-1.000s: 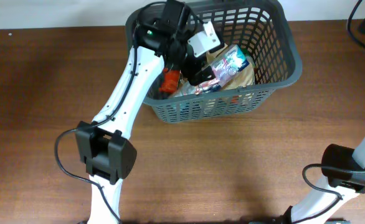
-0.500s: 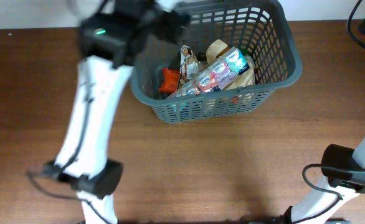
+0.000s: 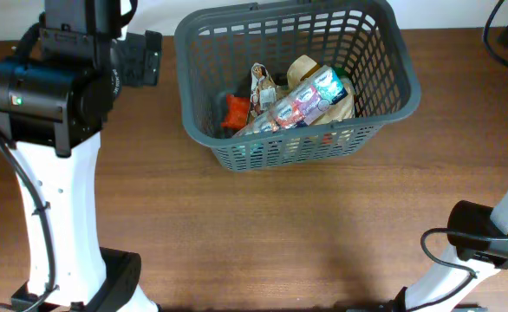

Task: Pack container

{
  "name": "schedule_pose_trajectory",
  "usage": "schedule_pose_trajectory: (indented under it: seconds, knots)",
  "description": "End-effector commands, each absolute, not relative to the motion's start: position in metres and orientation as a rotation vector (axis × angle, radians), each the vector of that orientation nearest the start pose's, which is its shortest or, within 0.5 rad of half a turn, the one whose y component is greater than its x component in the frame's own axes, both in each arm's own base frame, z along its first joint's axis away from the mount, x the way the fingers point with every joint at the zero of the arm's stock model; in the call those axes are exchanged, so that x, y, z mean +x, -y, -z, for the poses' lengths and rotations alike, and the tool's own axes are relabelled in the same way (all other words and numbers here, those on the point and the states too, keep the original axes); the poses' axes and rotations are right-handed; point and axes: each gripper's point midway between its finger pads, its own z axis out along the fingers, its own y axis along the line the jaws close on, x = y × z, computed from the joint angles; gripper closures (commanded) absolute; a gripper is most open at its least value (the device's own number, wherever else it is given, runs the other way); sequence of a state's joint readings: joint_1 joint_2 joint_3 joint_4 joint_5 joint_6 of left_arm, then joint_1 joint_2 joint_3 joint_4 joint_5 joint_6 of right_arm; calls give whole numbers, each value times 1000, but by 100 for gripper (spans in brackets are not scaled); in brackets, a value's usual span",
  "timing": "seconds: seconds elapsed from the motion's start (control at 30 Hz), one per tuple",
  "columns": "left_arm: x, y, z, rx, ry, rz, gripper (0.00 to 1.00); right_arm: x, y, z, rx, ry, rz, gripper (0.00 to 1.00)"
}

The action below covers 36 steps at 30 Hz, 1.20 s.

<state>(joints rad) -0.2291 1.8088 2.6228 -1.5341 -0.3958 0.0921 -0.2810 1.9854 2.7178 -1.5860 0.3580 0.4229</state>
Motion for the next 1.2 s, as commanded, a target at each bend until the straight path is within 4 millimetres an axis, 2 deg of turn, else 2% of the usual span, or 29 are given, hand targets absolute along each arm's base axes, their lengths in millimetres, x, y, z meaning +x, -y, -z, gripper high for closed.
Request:
schedule_pose_trajectory:
  seconds: [0.0,0.67,0.8,0.93,1.03,1.17]
  knots:
    - [384,17,-433,123,-2264,-396,1,389,176,-388,987,-2164,365,1]
    - [383,18,-431,144,-2273,-393,1,389,176,-388,987,-2164,365,1]
    - [380,22,-453,129,-2191,-338,1,389,176,-388,987,-2164,365,1]
    - [366,33,-491,134,-2054,-214,1,389,176,-388,987,-2164,365,1]
    - [343,35,-519,137,-1962,-152,1,389,176,-388,987,-2164,365,1]
    - [308,27,-543,116,-1885,-137,1,389,176,-388,987,-2164,365,1]
